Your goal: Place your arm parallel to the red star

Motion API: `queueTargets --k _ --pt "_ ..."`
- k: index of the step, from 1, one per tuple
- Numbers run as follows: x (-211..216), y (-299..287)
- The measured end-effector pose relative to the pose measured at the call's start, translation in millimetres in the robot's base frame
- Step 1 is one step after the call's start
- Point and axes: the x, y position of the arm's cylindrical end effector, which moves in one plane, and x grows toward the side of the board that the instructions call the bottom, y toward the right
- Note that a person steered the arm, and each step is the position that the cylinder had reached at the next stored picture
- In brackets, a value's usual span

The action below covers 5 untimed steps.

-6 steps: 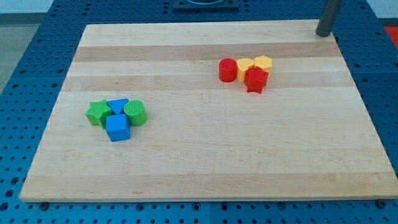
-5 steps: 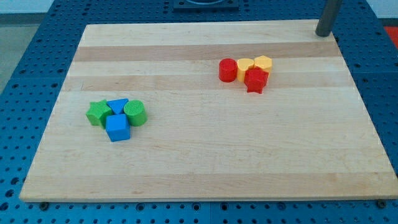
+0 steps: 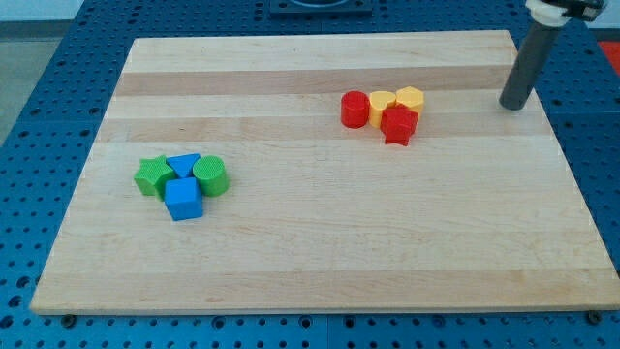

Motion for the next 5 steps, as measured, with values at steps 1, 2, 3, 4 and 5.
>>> queueTargets --k 1,2,3,4,5 --pt "30.6 -16.8" --pt "35.6 -26.7" --pt "35.6 -62.6" --pt "35.6 -99.4" --pt "36.3 -129.0"
